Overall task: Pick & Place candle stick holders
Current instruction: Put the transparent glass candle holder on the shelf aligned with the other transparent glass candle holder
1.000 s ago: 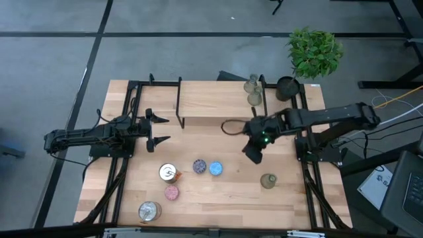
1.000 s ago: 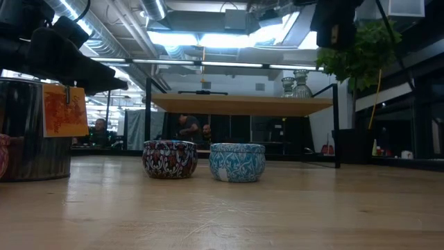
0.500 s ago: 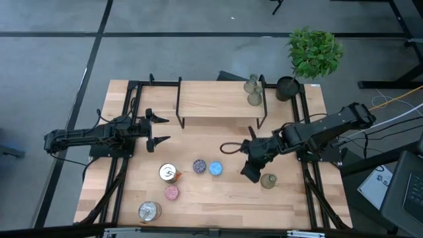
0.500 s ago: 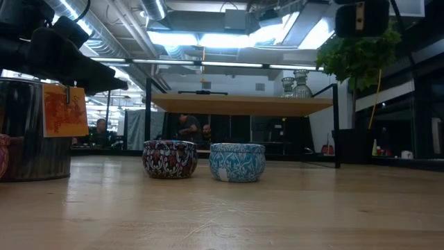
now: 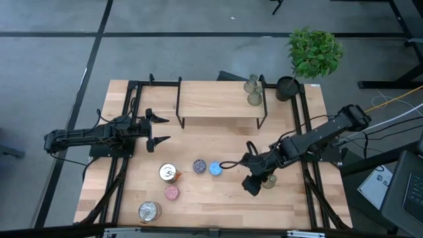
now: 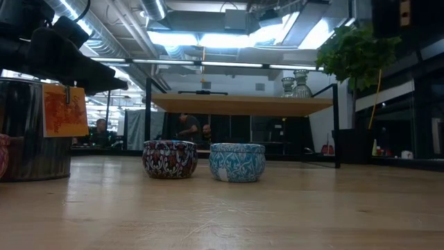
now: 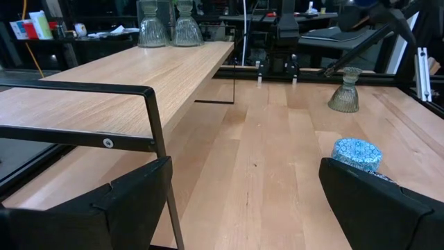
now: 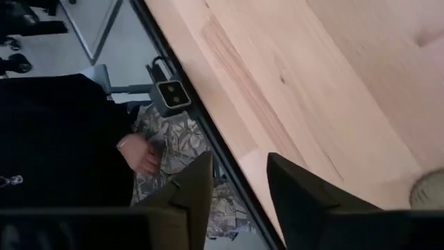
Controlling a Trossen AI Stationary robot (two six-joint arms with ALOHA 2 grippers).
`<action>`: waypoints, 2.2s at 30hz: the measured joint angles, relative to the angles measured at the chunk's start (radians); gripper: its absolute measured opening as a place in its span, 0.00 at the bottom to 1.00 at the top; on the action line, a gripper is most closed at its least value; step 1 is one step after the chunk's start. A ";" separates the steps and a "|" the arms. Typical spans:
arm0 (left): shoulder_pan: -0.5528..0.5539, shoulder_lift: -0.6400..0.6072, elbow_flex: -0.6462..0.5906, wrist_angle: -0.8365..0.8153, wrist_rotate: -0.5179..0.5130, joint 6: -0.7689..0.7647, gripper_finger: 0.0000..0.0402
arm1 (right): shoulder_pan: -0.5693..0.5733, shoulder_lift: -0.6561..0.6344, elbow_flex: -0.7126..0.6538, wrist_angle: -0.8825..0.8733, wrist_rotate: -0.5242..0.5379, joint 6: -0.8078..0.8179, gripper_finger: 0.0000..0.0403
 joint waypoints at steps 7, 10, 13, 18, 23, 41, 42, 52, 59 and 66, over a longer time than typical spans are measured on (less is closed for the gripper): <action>0.000 0.000 0.000 0.000 0.000 0.000 0.90 | 0.034 0.000 0.000 -0.115 -0.073 0.085 0.41; 0.000 0.000 0.000 0.000 0.000 0.000 0.90 | 0.052 0.000 0.000 -0.217 -0.112 0.097 0.42; 0.000 0.000 0.000 0.000 0.000 0.000 0.90 | 0.080 0.000 0.000 -0.308 -0.093 0.097 0.42; 0.000 0.000 0.000 0.000 0.000 0.000 0.90 | 0.124 0.000 0.000 -0.362 0.024 0.099 0.42; 0.000 0.000 0.000 0.000 0.000 0.000 0.90 | 0.148 0.000 0.000 -0.400 0.091 0.092 0.42; 0.000 0.000 0.000 0.000 0.000 0.000 0.90 | 0.191 0.000 -0.038 -0.438 0.194 0.104 0.42; 0.000 0.000 0.000 0.000 0.000 0.000 0.90 | 0.191 0.000 -0.052 -0.428 0.186 0.104 0.42; 0.000 0.000 0.000 0.000 0.000 0.000 0.90 | 0.191 0.000 -0.132 -0.327 0.194 0.107 0.42; 0.000 0.000 0.000 0.000 0.000 0.000 0.90 | 0.191 0.000 -0.171 -0.287 0.195 0.107 0.42; 0.000 0.000 0.000 0.000 0.000 0.000 0.90 | 0.190 0.000 -0.187 -0.272 0.195 0.107 0.42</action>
